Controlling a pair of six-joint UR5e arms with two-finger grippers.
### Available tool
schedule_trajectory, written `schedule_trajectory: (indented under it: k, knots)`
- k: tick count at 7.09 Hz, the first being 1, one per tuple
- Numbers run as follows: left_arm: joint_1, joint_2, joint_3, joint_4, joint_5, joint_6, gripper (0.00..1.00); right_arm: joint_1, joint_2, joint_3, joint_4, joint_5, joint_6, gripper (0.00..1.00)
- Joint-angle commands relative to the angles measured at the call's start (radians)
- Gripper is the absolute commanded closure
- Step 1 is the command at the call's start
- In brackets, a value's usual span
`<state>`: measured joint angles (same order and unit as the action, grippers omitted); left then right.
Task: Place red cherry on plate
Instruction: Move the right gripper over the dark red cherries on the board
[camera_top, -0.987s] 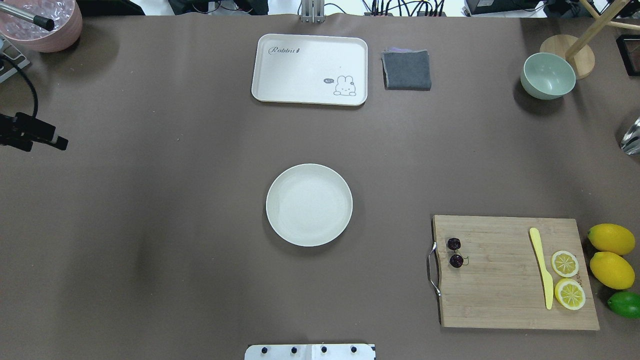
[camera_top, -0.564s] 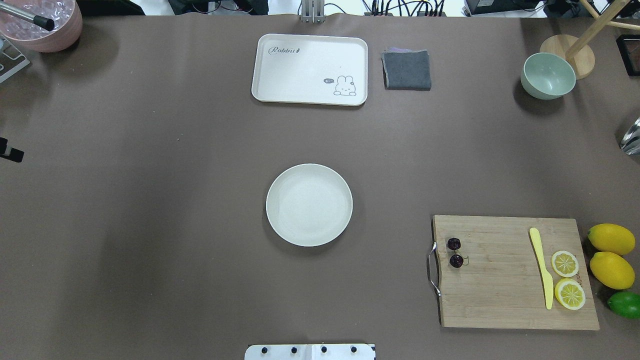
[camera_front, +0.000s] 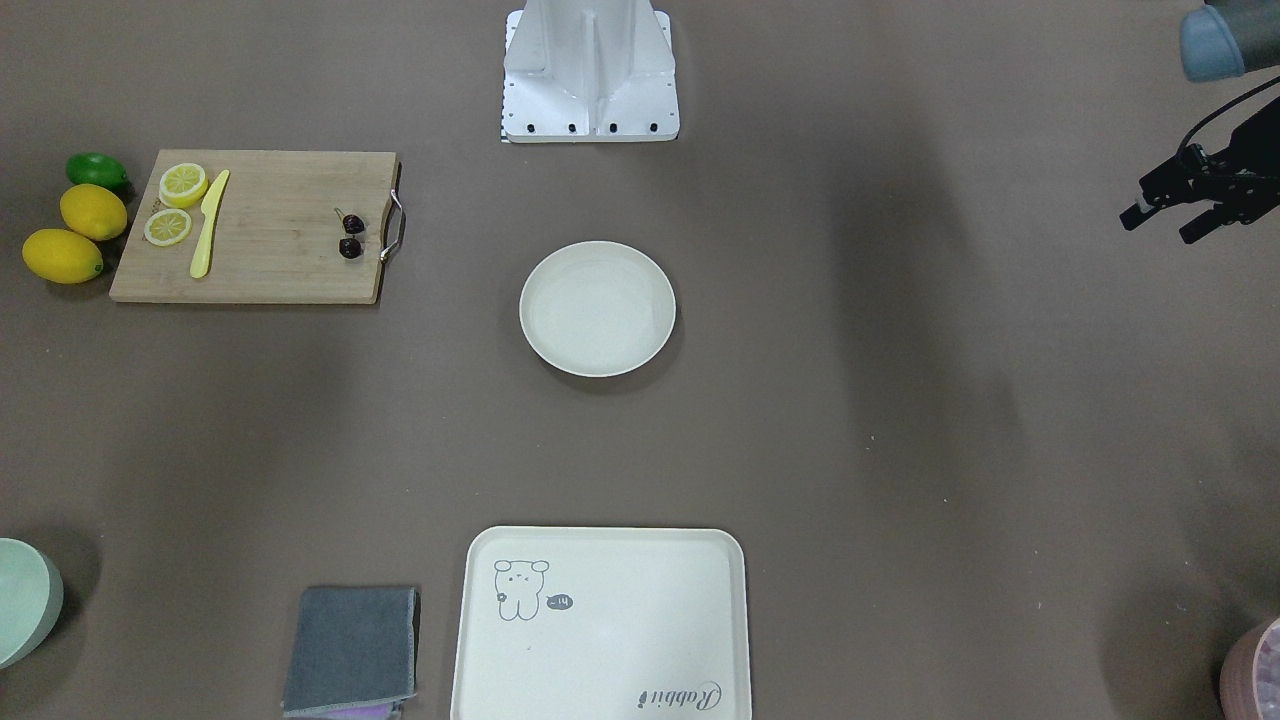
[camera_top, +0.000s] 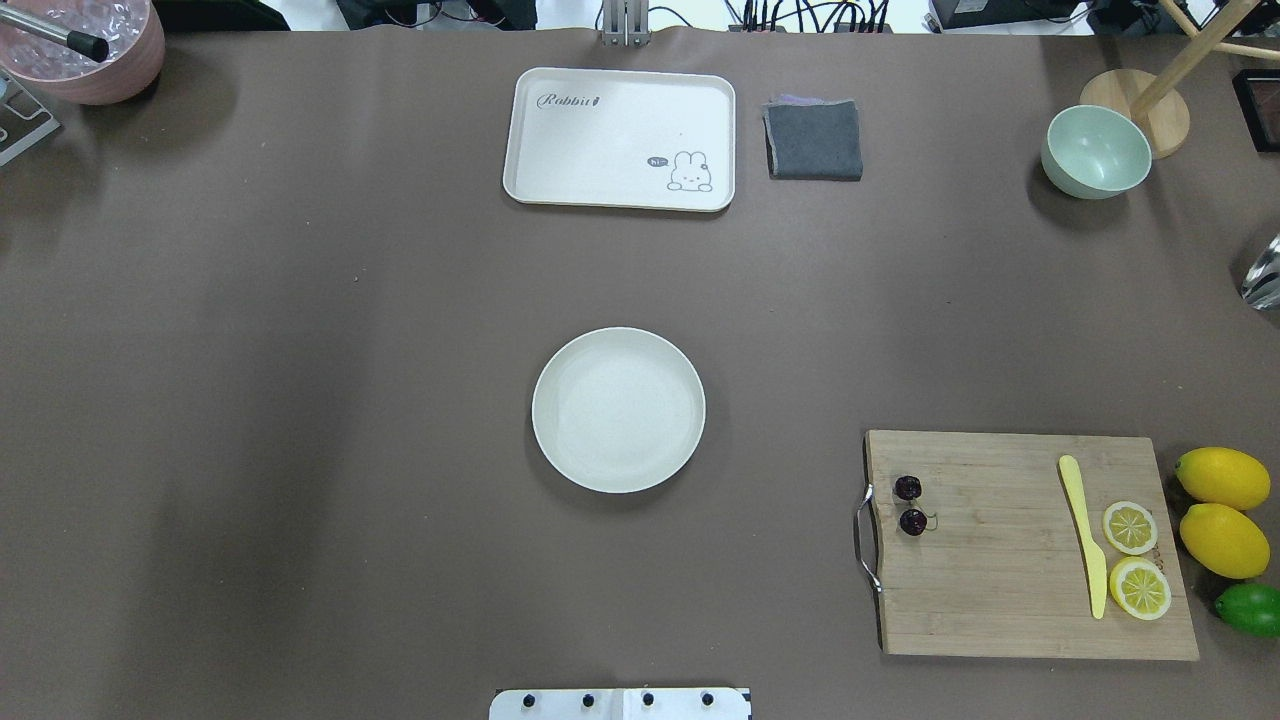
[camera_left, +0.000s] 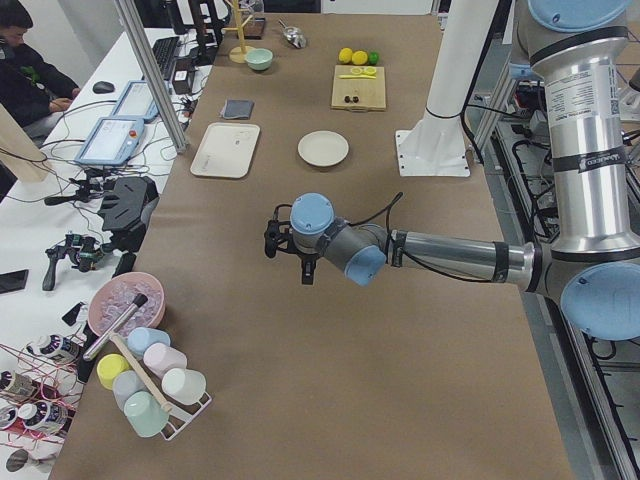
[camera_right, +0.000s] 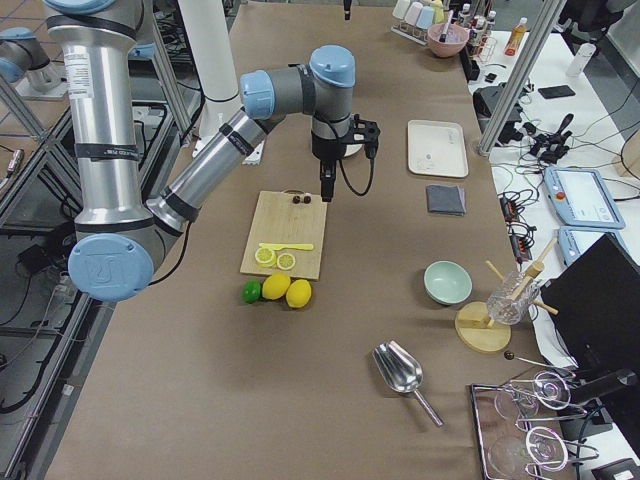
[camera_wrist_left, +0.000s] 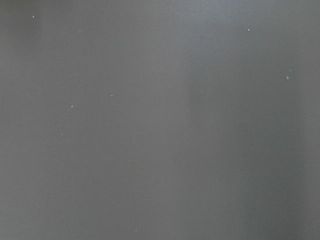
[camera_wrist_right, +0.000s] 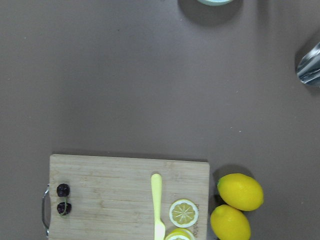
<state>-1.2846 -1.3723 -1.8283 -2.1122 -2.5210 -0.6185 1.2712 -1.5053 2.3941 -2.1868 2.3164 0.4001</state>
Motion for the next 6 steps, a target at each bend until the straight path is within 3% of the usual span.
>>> schedule_trajectory:
  k: [1,3,6]
  knots:
    - [-0.002,0.024,-0.005,-0.005,-0.001,-0.001,0.01,-0.265,0.037,0.075,0.100,-0.104,0.359,0.00]
    - [-0.036,0.027,-0.003,-0.005,-0.001,-0.001,0.01,-0.512,0.037,0.071,0.218,-0.249,0.567,0.00]
    - [-0.051,0.029,-0.003,-0.003,0.001,-0.001,0.01,-0.703,0.039,0.002,0.321,-0.386,0.666,0.01]
